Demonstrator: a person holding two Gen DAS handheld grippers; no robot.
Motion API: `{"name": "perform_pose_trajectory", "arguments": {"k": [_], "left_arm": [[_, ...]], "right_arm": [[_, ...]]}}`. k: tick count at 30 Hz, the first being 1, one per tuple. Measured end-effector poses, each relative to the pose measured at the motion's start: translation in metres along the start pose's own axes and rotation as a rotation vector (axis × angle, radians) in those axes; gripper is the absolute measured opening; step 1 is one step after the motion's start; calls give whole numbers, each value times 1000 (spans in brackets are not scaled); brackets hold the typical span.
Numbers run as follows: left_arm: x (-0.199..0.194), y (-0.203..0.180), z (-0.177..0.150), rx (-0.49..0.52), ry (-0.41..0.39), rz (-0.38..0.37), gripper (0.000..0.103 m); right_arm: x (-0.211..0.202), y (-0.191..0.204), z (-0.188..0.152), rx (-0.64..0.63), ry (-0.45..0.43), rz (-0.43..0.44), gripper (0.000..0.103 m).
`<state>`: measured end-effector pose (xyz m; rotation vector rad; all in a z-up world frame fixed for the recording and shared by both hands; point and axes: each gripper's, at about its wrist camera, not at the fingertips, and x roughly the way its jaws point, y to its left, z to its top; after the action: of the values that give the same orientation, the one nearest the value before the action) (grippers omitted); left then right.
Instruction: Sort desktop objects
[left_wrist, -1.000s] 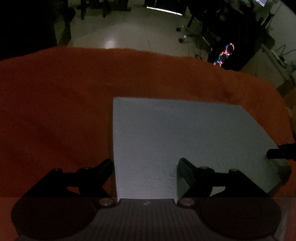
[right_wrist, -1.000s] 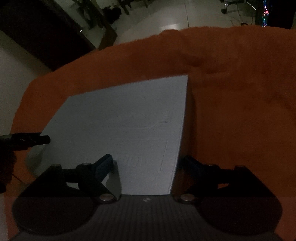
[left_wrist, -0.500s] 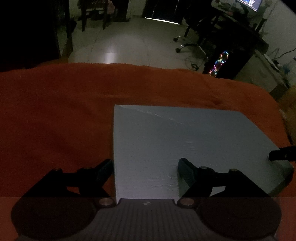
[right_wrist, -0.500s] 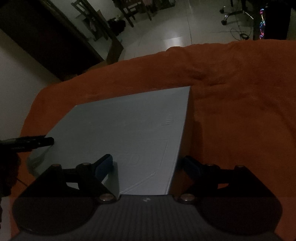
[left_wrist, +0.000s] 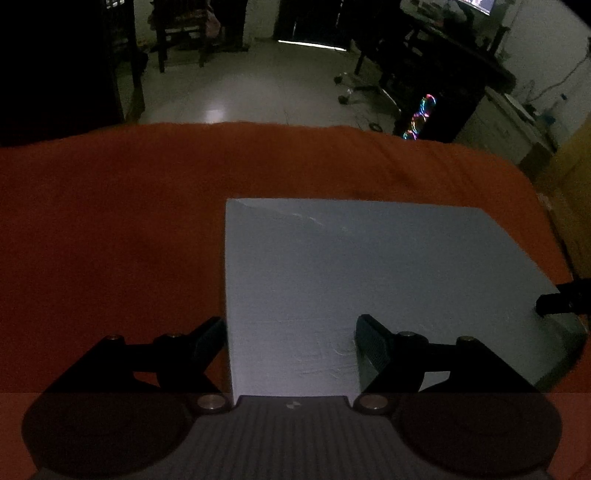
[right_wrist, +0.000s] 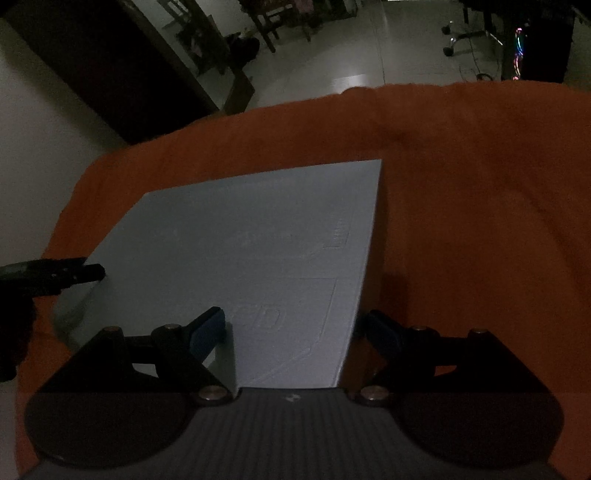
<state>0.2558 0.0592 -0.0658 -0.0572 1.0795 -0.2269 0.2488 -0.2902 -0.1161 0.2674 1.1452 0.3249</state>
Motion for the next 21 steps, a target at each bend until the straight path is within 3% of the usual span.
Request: {"name": "perform_pose_trajectory", "arguments": {"k": [9, 16, 21], "left_arm": [[0, -9, -66, 18, 29, -1, 75], [-10, -21, -89, 70, 15, 15, 77], [-17, -28, -104, 91, 13, 26, 79]], "right_arm": [[-5, 12, -48, -27, -47, -46, 87], [16, 9, -83, 32, -5, -56, 87], [18, 17, -97, 24, -27, -71, 87]]}}
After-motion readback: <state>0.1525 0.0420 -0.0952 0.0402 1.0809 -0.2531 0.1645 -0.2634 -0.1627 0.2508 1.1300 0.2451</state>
